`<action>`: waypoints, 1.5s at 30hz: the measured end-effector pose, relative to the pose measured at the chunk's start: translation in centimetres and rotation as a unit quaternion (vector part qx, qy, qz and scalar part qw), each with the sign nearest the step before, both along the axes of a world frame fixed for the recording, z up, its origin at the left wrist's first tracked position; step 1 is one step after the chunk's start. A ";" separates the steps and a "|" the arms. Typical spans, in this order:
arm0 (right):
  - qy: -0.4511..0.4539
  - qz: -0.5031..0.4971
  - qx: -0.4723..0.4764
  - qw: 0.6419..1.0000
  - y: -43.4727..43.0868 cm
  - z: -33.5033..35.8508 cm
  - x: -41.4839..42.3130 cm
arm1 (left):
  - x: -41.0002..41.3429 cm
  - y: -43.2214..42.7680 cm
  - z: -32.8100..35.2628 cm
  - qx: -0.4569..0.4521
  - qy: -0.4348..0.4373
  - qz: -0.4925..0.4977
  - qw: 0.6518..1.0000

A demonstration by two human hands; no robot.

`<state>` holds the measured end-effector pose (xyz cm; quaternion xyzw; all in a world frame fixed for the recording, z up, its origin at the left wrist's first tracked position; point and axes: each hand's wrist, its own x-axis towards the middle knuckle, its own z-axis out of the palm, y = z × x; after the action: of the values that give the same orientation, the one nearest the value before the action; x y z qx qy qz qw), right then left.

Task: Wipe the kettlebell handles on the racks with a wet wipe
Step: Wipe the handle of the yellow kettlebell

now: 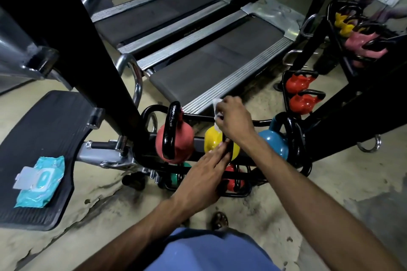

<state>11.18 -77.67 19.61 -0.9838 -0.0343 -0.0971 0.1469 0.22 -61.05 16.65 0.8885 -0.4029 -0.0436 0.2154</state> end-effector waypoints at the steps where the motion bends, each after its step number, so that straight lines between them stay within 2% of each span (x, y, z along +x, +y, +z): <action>1: 0.019 0.045 -0.105 0.993 0.3 0.5 0.2 | -0.2 -0.1 0.0 -0.001 0.002 0.006 1.000; 2: 0.021 0.072 -0.170 0.983 0.5 0.9 0.1 | -0.3 -0.2 0.1 -0.004 0.005 0.011 1.000; 3: 0.013 0.077 -0.187 0.979 0.5 1.1 -0.2 | -0.3 -0.3 0.2 -0.008 0.009 0.016 1.000; 4: -0.005 0.071 -0.160 0.985 0.3 1.1 -0.8 | -0.4 -0.4 0.3 -0.013 0.012 0.021 1.000; 6: -0.058 0.013 0.002 0.998 -0.2 0.7 -2.7 | -0.6 -0.5 0.4 -0.025 0.006 0.030 0.999; 7: -0.076 -0.041 0.112 0.990 -0.3 0.5 -3.7 | -0.7 -0.6 0.5 -0.029 0.002 0.034 0.999; 8: -0.082 -0.103 0.225 0.965 -0.3 0.0 -4.6 | -0.8 -0.7 0.5 -0.030 0.003 0.037 0.999; 9: -0.070 -0.170 0.327 0.927 0.0 -0.4 -5.3 | -0.9 -0.8 0.6 -0.031 0.004 0.041 0.999; 10: -0.046 -0.230 0.426 0.874 0.3 -0.9 -5.7 | -1.0 -0.9 0.6 -0.033 0.004 0.046 0.998; 11: -0.008 -0.278 0.526 0.804 0.4 -1.6 -5.5 | -1.1 -0.9 0.7 -0.033 0.004 0.052 0.998; 12: 0.038 -0.312 0.623 0.717 0.2 -2.1 -5.0 | -1.3 -1.0 0.7 -0.032 0.004 0.056 0.998; 14: 0.153 -0.312 0.773 0.531 -0.2 -2.5 -4.0 | -1.6 -1.0 0.8 -0.022 0.004 0.059 0.998; 15: 0.200 -0.299 0.812 0.460 -0.5 -2.3 -3.5 | -1.8 -1.0 0.8 -0.016 0.003 0.062 0.998; 16: 0.227 -0.289 0.833 0.415 -0.8 -2.1 -3.0 | -1.9 -1.1 0.9 -0.009 0.004 0.064 0.998; 18: 0.238 -0.283 0.850 0.376 -1.1 -1.3 -2.4 | -2.3 -1.1 1.0 0.004 0.005 0.072 0.997; 19: 0.219 -0.291 0.850 0.381 -0.9 -1.1 -2.4 | -2.5 -1.2 1.1 0.011 0.001 0.077 0.997; 20: 0.187 -0.301 0.841 0.408 -0.6 -1.1 -2.6 | -2.7 -1.3 1.2 0.017 -0.004 0.082 0.997; 21: 0.138 -0.312 0.809 0.479 -0.4 -1.5 -2.9 | -2.8 -1.4 1.3 0.020 -0.006 0.086 0.996; 23: 0.022 -0.298 0.635 0.712 -0.3 -2.1 -3.7 | -3.1 -1.7 1.4 0.018 -0.004 0.095 0.995; 24: -0.024 -0.253 0.537 0.804 -0.5 -2.4 -3.9 | -3.2 -1.9 1.4 0.015 0.000 0.099 0.995; 25: -0.059 -0.190 0.459 0.866 -0.8 -2.4 -3.7 | -3.3 -2.1 1.4 0.012 0.003 0.102 0.995; 26: -0.079 -0.131 0.390 0.908 -1.1 -2.0 -3.1 | -3.4 -2.3 1.4 0.010 0.005 0.106 0.994; 28: -0.061 -0.022 0.238 0.969 -2.1 -1.2 -0.7 | -3.5 -2.6 1.3 0.009 0.005 0.112 0.994; 30: 0.028 0.073 0.076 0.994 -2.7 0.7 1.5 | -3.7 -2.7 1.2 0.021 -0.007 0.110 0.994; 32: 0.118 0.157 -0.051 0.979 -2.5 2.9 2.7 | -3.8 -2.5 0.8 0.047 -0.026 0.095 0.994; 35: 0.221 0.273 -0.215 0.911 -0.9 5.7 2.5 | -4.0 -2.0 0.3 0.056 -0.039 0.074 0.995; 37: 0.268 0.305 -0.289 0.867 0.0 6.3 2.1 | -3.9 -1.7 0.2 0.056 -0.040 0.064 0.996; 39: 0.255 0.285 -0.312 0.870 0.2 6.7 2.5 | -3.7 -1.4 0.3 0.050 -0.042 0.056 0.996; 42: 0.183 0.246 -0.262 0.915 -0.5 6.4 3.4 | -3.3 -0.9 0.3 0.048 -0.035 0.038 0.997; 44: 0.145 0.184 -0.185 0.954 -1.4 4.9 2.8 | -3.1 -0.6 0.3 0.048 -0.024 0.025 0.998; 45: 0.115 0.146 -0.114 0.976 -1.8 3.9 1.8 | -3.1 -0.5 0.4 0.047 -0.021 0.020 0.998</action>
<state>13.00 -79.45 23.47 -0.9831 -0.1709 0.0433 0.0494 -2.84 -61.55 17.06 0.9060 -0.3872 -0.0397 0.1661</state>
